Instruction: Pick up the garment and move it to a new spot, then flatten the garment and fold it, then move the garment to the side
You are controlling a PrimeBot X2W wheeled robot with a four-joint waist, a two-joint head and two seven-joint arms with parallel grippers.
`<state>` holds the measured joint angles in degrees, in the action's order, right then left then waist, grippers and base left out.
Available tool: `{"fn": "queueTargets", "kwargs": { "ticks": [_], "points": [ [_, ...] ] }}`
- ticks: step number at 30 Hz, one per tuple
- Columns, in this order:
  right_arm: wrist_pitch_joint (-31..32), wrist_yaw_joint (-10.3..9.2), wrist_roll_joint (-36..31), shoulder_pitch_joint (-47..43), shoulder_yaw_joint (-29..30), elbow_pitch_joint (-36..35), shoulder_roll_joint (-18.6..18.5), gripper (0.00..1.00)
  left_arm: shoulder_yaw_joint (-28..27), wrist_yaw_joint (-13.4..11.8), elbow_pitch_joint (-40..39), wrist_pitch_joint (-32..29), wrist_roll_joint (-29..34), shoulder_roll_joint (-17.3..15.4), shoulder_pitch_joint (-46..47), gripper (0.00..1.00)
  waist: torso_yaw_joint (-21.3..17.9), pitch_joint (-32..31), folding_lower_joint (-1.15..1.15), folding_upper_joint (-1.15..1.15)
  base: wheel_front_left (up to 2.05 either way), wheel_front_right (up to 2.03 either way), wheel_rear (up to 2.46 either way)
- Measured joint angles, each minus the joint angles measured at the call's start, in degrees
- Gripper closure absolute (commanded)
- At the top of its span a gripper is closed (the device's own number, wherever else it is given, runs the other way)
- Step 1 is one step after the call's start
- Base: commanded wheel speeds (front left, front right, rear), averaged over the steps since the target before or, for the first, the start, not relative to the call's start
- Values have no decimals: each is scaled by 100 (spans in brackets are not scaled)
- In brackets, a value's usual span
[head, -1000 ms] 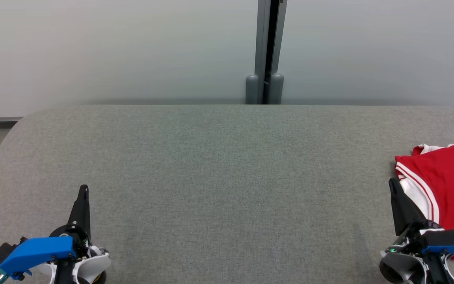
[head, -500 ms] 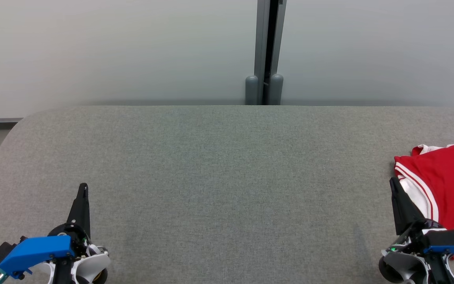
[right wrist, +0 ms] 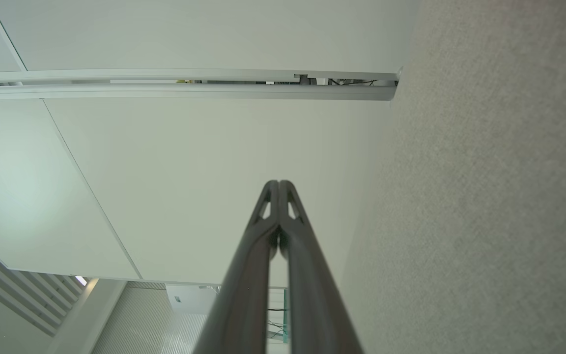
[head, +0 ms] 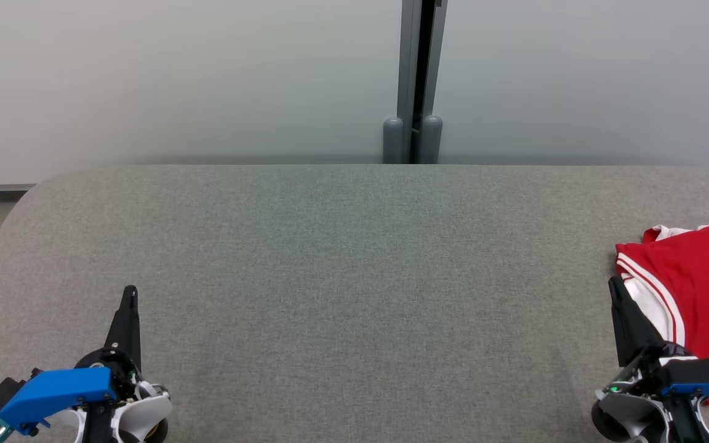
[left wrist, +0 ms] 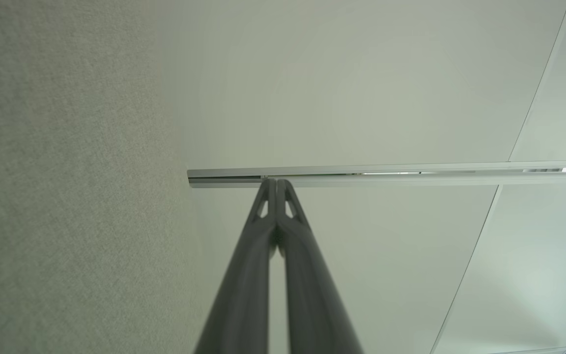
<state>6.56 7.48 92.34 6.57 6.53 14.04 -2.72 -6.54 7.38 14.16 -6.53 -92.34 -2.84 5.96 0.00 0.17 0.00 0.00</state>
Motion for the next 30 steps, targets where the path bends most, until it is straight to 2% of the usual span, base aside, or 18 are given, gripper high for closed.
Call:
{"fn": "queueTargets", "kwargs": {
  "ticks": [30],
  "points": [
    [0, 0, 1, -1, 0, 0, 0, 100, 0, 0, -1, 0, 0, 0, 0, 100, 0, 0, 0, 0, 0, 0, 0]
  ]
}}
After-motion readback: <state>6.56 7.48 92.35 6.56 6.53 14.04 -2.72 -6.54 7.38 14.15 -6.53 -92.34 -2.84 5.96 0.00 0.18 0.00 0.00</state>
